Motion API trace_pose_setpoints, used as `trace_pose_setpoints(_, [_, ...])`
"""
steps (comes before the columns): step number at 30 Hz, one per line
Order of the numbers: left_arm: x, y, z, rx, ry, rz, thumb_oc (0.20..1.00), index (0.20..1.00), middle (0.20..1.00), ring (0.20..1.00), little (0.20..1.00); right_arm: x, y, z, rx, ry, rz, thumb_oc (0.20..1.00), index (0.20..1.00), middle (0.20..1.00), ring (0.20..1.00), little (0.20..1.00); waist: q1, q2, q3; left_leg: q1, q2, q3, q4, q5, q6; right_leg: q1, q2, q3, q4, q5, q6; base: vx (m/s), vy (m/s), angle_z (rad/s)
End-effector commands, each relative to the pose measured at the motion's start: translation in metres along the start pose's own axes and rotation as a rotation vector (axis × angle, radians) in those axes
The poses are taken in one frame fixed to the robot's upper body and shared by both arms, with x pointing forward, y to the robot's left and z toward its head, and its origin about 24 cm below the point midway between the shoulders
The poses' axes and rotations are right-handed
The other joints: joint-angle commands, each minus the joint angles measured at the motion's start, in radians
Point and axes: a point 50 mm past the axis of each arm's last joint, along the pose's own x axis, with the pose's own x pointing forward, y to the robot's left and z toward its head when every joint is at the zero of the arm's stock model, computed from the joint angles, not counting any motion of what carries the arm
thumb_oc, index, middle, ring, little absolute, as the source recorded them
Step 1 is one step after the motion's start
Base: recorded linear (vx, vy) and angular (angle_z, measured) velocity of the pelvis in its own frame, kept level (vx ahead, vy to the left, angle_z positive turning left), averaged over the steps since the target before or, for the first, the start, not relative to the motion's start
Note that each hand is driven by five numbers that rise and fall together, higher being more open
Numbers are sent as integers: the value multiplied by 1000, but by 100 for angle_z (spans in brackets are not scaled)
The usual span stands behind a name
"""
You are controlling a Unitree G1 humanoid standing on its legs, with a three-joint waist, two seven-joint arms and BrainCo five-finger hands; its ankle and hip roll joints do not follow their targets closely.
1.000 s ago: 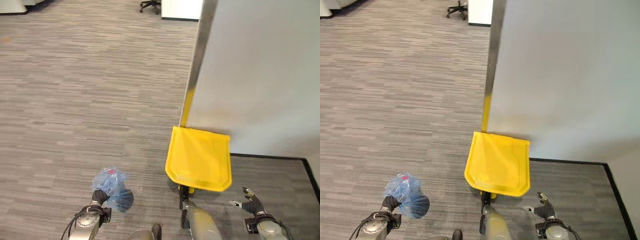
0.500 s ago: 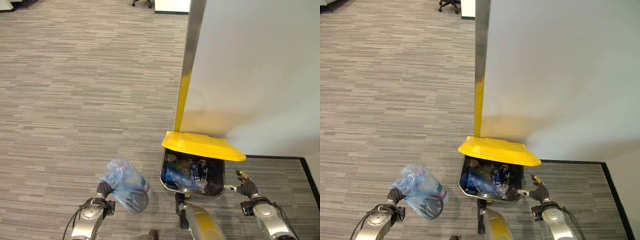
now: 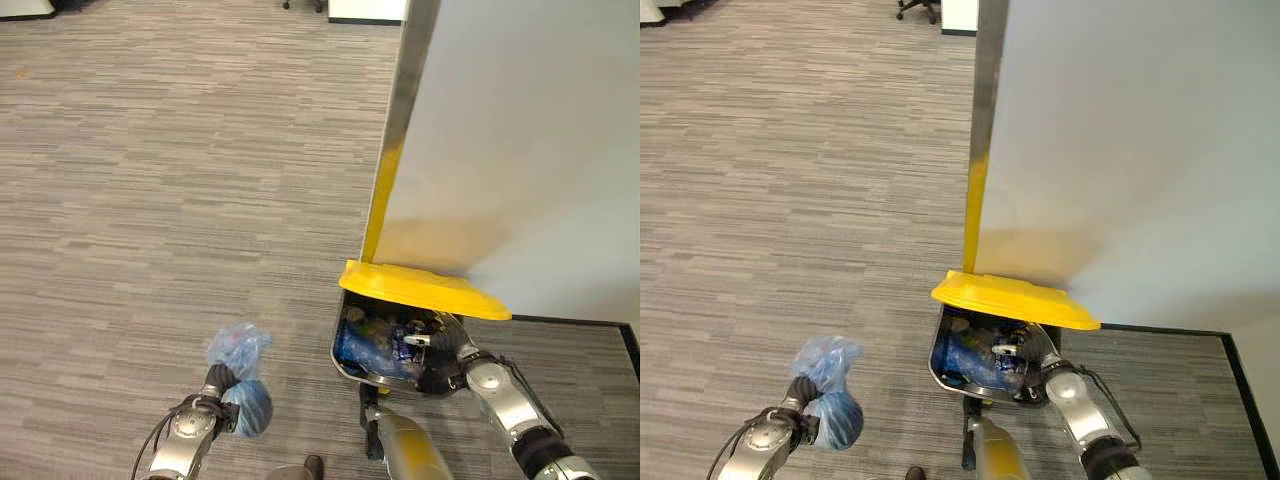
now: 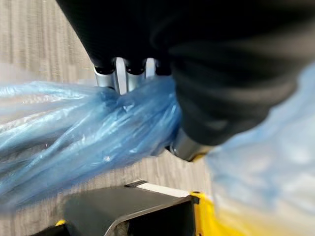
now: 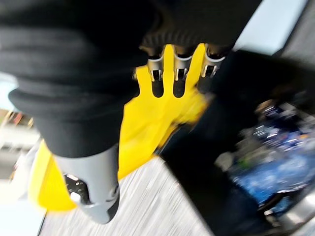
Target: Gather garbage on tea table into small bin, then transfer packed bag to large trash can.
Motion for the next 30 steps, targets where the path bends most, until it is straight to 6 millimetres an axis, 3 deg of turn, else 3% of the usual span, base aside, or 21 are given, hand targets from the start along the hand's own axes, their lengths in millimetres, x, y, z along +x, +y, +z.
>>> trace_pose_setpoints(1, [3,11,44,51,-223,4,200,200,200,200,200,16,-5,43,29,-168,-28,1000,1000,1000,1000,1000,17,-39,37,35,-90,6,56,-131,36,-38,-48,11,-79,136,113,-48,-29,9])
trace_pose_setpoints(5, [11,-3,78,90,-346,-72,200,200,200,200,200,40,-27,89,9,-247,-102,1000,1000,1000,1000,1000,33,-46,67,-7,-95,13,89,-131,35,-59,-54,14,-75,145,115,-50,-27,6])
trace_pose_setpoints(10, [13,-11,97,139,-410,-126,200,200,200,200,200,50,-55,107,-54,-240,-183,1000,1000,1000,1000,1000,36,-57,81,-26,-98,23,97,-129,31,-71,-51,15,-82,156,119,-20,-20,-2])
trace_pose_setpoints(15, [13,-19,116,166,-479,-162,200,200,200,200,200,51,-75,112,-97,-224,-238,1000,1000,1000,1000,1000,32,-69,87,-36,-97,40,97,-129,30,-81,-48,6,-86,161,126,-31,-26,-6])
trace_pose_setpoints(17, [16,-30,145,177,-579,-192,200,200,200,200,200,51,-91,129,-115,-254,-289,1000,1000,1000,1000,1000,25,-76,100,-40,-96,55,100,-131,29,-92,-48,7,-78,163,131,-85,-22,-20])
trace_pose_setpoints(18, [19,-44,177,196,-675,-221,200,200,200,200,200,51,-99,148,-126,-304,-318,1000,1000,1000,1000,1000,14,-82,115,-44,-98,67,97,-129,28,-104,-51,7,-71,164,135,-119,-9,-40])
trace_pose_setpoints(19, [20,-53,195,211,-725,-229,200,200,200,200,200,51,-102,161,-139,-335,-326,1000,1000,1000,1000,1000,5,-82,124,-45,-100,77,97,-129,29,-111,-54,4,-64,164,137,-110,-8,-34])
trace_pose_setpoints(23, [24,-68,229,253,-805,-220,200,200,200,200,200,51,-101,185,-158,-398,-325,1000,1000,1000,1000,1000,-17,-80,147,-59,-103,93,101,-127,30,-134,-61,4,-48,162,140,-70,6,-15])
trace_pose_setpoints(24, [33,-69,232,301,-780,-180,200,200,200,200,200,51,-98,197,-175,-427,-320,1000,1000,1000,1000,1000,-30,-78,159,-72,-105,106,107,-128,31,-152,-65,2,-39,158,140,-75,19,-10])
trace_pose_setpoints(30, [69,-61,234,505,-616,-24,200,200,200,200,200,50,-81,241,-187,-548,-288,1000,1000,1000,1000,1000,-83,-69,211,-150,-109,141,154,-129,31,-217,-71,15,-14,158,131,-48,24,-21])
